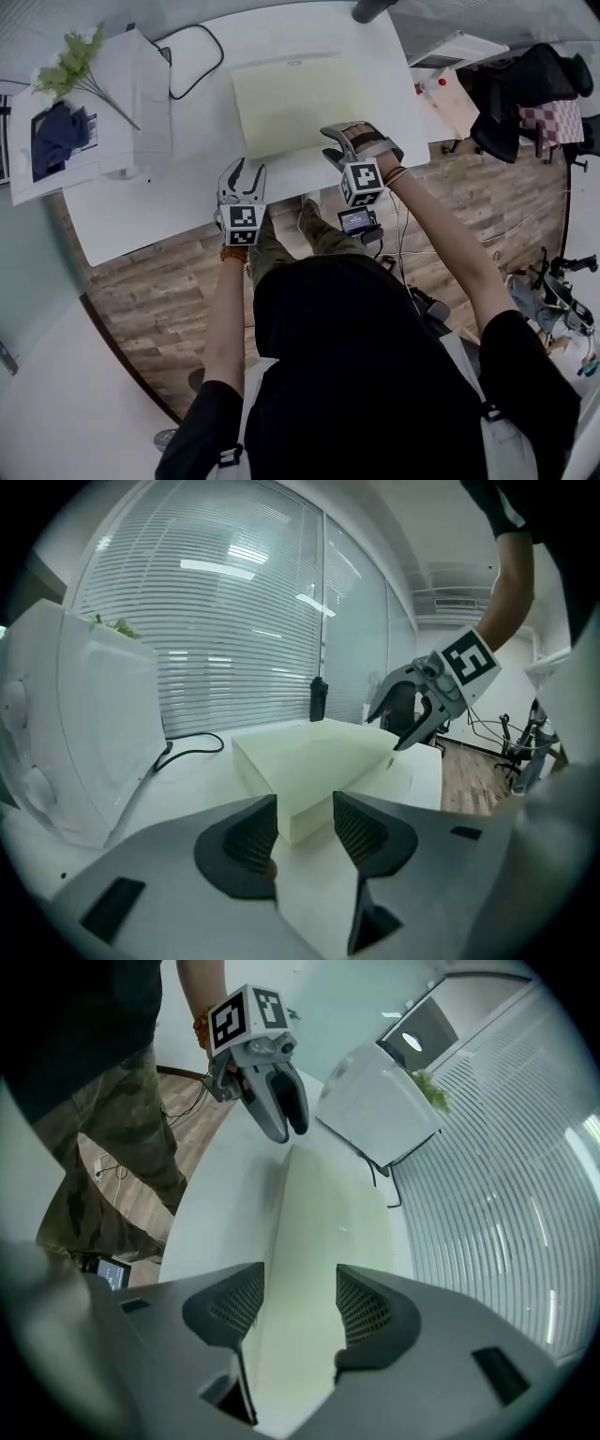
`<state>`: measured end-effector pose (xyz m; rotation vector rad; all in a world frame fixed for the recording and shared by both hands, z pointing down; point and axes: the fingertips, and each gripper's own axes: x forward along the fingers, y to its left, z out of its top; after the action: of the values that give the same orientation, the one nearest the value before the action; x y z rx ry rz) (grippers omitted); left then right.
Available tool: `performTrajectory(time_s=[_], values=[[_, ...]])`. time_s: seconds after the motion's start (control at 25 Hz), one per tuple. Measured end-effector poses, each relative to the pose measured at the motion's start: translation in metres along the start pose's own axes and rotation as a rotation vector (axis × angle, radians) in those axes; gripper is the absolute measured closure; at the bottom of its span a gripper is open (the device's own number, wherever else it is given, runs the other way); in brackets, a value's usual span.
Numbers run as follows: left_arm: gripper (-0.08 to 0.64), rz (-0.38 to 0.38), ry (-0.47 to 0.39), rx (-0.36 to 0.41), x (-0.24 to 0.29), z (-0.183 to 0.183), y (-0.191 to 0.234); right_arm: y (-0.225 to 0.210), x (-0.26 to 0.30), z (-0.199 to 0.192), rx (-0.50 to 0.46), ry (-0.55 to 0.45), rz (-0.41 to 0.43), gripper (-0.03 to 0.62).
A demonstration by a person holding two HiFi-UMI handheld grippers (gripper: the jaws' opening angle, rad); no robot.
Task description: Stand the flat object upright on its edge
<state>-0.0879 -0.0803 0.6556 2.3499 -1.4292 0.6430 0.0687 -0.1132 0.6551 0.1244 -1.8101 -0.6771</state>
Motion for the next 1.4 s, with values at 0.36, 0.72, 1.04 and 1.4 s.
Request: performTrajectory(time_s=[0.36, 0.72, 1.04, 1.4], values=[[0.365, -0.008, 0.132, 0.011, 0.024, -0.022, 0.013, 0.003, 0.018, 0.001, -0.026, 0.029, 0.045, 0.368], [0.446, -0.04, 0.13, 0.028, 0.031, -0.02, 0.016, 0.022, 0.038, 0.005, -0.049, 0.066, 0.148, 0.53], [0.459, -0.041, 0.142, 0.009, 0.028, -0.021, 0.019, 0.008, 0.023, -0.017, 0.166, 0.078, 0.076, 0.362], [0.457, -0.073, 0.139, 0.054, 0.026, -0.018, 0.024, 0.024, 0.021, -0.099, 0.469, 0.19, 0.001, 0.29]])
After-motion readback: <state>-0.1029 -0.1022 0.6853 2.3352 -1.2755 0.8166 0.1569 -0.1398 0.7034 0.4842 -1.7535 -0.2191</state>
